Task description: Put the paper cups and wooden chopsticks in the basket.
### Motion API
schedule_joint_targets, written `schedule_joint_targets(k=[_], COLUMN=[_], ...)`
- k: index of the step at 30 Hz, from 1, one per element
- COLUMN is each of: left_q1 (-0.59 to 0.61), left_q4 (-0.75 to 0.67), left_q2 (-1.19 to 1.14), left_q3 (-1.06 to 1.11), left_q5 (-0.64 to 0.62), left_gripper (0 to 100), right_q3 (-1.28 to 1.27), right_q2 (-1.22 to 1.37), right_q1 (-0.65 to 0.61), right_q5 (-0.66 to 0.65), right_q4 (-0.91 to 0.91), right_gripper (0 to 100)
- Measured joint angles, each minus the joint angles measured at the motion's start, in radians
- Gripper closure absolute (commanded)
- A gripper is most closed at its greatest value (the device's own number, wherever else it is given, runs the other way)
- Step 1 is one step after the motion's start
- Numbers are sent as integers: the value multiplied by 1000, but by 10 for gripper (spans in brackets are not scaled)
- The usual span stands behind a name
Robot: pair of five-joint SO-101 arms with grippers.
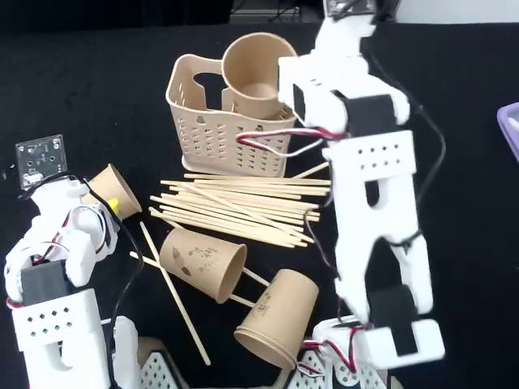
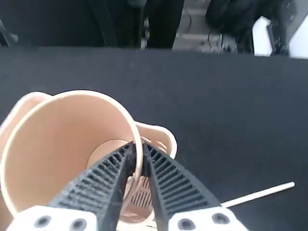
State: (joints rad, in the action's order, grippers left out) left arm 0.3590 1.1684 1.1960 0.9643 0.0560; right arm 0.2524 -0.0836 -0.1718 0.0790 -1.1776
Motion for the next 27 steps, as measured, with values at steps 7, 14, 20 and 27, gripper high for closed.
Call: schedule_joint_targets(k=[7,14,20,27], left_q1=[0,0,0,0], left_q4=[0,0,0,0], left_q2=[0,0,0,0], left_q3=[0,0,0,0], left_q5=[0,0,0,0], left_gripper=[785,785,785,784], right_q3=[23,173,238,-84], right_q2=[38,-14,-117,-180], right_q1=[-2,-8,-18,-26], right_q5=[0,0,-57,-333], right_q4=[-17,-186,-499,-552], right_gripper=[763,822,825,825])
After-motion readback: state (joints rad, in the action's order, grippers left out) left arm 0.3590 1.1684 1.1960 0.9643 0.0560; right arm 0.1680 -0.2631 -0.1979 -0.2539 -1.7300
